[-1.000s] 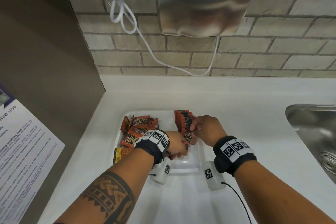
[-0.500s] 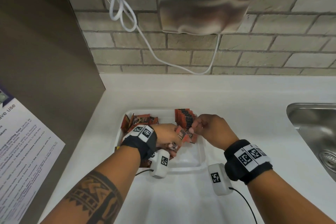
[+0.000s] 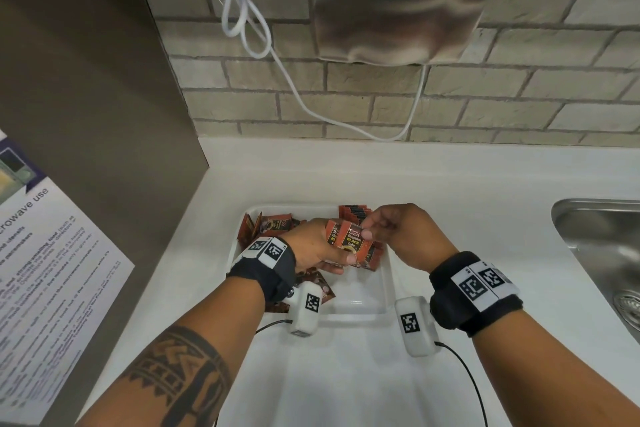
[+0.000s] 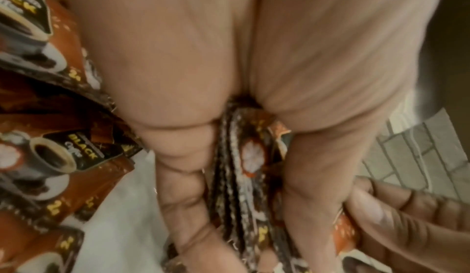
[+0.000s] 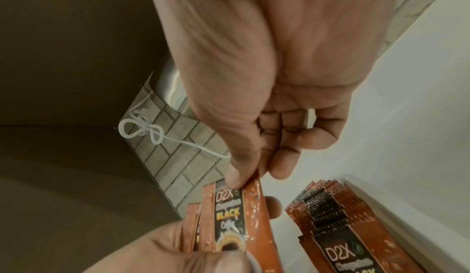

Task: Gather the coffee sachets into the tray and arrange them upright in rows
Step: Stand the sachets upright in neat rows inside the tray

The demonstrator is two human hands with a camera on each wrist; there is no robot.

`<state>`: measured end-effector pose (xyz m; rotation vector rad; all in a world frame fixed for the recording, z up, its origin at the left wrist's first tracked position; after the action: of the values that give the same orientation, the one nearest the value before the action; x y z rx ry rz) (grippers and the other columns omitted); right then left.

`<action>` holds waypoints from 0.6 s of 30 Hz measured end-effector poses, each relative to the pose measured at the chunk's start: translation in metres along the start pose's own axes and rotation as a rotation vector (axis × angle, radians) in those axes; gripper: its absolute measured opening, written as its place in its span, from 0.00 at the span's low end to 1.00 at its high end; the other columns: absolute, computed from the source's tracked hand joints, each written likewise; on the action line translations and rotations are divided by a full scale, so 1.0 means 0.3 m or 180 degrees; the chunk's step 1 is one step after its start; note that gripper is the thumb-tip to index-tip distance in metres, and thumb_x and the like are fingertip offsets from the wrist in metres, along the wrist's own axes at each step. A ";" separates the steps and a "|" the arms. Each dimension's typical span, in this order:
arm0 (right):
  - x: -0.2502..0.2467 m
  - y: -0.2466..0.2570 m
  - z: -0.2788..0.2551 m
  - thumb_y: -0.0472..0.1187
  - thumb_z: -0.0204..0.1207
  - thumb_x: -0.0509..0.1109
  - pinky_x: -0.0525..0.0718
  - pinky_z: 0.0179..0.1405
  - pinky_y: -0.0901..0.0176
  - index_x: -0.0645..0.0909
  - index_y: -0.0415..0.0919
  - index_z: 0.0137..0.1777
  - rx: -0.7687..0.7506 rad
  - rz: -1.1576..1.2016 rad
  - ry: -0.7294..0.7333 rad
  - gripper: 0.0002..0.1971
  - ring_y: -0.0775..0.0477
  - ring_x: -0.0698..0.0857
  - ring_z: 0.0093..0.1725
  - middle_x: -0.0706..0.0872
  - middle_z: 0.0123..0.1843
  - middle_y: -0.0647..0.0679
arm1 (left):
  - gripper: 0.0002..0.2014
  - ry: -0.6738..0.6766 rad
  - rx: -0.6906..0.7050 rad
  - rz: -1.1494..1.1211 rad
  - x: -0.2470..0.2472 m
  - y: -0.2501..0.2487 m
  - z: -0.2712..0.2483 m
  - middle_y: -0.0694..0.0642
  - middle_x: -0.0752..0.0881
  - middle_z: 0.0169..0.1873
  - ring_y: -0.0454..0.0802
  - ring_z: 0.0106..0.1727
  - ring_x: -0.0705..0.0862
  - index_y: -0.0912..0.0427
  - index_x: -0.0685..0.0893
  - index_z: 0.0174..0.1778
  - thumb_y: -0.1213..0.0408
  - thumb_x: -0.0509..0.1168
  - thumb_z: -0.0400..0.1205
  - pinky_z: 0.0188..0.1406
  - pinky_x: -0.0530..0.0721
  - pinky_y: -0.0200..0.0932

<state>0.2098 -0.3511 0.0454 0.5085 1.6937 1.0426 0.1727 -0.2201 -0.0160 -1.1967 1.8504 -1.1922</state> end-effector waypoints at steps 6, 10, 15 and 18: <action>-0.029 0.018 -0.008 0.40 0.78 0.77 0.75 0.32 0.80 0.87 0.48 0.43 0.0024 -0.0416 -0.0111 0.03 0.63 0.84 0.39 0.89 0.41 0.55 | 0.17 -0.0319 0.0054 0.1492 -0.046 -0.029 -0.001 0.54 0.91 0.54 0.54 0.55 0.90 0.51 0.86 0.59 0.61 0.80 0.76 0.57 0.90 0.53; -0.049 -0.015 -0.012 0.40 0.77 0.77 0.73 0.31 0.78 0.89 0.47 0.43 0.0175 -0.0776 -0.0153 0.02 0.60 0.83 0.40 0.87 0.41 0.59 | 0.14 -0.0208 -0.0560 0.3372 -0.065 -0.011 -0.019 0.53 0.86 0.57 0.54 0.59 0.84 0.50 0.85 0.59 0.47 0.71 0.82 0.62 0.83 0.48; -0.020 -0.044 -0.013 0.37 0.74 0.76 0.74 0.38 0.74 0.92 0.45 0.44 0.0227 -0.1130 -0.0155 0.04 0.59 0.80 0.41 0.82 0.38 0.58 | 0.20 0.0140 -0.1025 0.3709 -0.004 0.037 -0.015 0.57 0.87 0.59 0.56 0.60 0.85 0.59 0.84 0.66 0.49 0.68 0.84 0.56 0.84 0.48; 0.010 -0.067 -0.002 0.37 0.73 0.74 0.79 0.42 0.66 0.93 0.45 0.46 0.0312 -0.1307 -0.0091 0.06 0.52 0.84 0.47 0.86 0.44 0.53 | 0.21 0.0433 -0.0932 0.3539 0.074 0.058 0.015 0.57 0.88 0.59 0.57 0.60 0.86 0.57 0.84 0.67 0.49 0.68 0.83 0.58 0.85 0.50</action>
<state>0.2112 -0.3598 0.0271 0.2201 1.7356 0.6552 0.1617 -0.2391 -0.0344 -0.0648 2.3068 -0.3713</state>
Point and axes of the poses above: each hand's wrist, its own z-axis towards the middle knuckle, its own x-axis out of the palm, y = z × x, the point moved 10 cm from there along z, towards the middle knuckle
